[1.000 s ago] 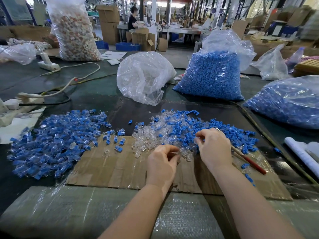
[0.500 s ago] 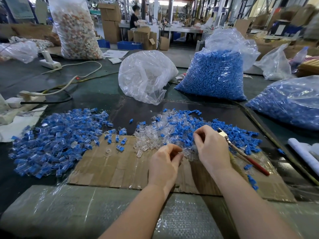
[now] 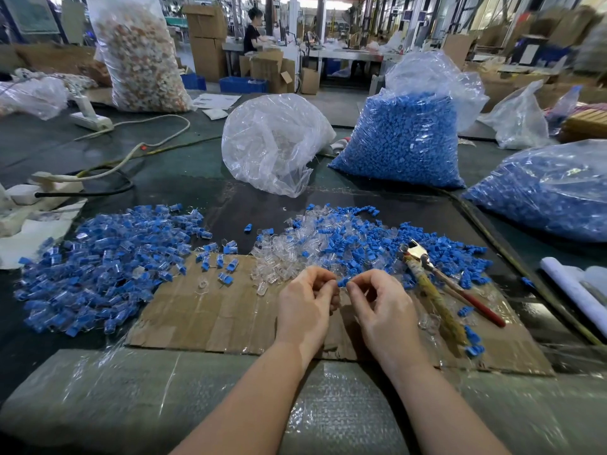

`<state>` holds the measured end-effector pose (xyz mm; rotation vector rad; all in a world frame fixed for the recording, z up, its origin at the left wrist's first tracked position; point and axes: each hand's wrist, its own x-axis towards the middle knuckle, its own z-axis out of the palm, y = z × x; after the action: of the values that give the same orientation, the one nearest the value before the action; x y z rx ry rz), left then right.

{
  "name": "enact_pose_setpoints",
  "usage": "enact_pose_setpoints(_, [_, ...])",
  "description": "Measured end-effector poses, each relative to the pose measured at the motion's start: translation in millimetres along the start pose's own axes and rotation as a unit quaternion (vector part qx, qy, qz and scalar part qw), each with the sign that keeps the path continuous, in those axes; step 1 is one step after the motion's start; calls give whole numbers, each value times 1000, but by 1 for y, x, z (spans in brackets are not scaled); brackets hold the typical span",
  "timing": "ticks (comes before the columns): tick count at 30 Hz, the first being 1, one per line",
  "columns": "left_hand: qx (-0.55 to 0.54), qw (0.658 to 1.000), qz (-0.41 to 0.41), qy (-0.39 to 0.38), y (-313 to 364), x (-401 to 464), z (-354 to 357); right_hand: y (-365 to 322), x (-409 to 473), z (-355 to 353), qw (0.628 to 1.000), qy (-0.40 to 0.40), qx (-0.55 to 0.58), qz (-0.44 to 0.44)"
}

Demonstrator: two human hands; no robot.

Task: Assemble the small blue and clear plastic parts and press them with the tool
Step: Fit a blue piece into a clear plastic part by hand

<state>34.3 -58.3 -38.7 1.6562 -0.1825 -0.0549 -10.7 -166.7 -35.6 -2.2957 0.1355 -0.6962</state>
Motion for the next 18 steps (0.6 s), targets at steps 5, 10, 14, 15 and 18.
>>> enact_pose_setpoints(5, [-4,1000,5,-6,1,-1,0,-4,-3,0,998,16,-65,-21])
enact_pose_setpoints(10, [8,1000,10,-13,-1,-1,0,-5,-5,3,994,10,-105,-24])
enact_pose_setpoints(14, [24,999,20,-7,-2,0,-1,-4,-4,2,996,-1,-90,-16])
enact_pose_setpoints(15, [31,999,25,-5,-1,-1,-1,-3,-3,1,996,4,-84,-20])
enact_pose_setpoints(18, [26,999,25,-12,0,-1,-1,-4,-4,0,997,14,-60,-44])
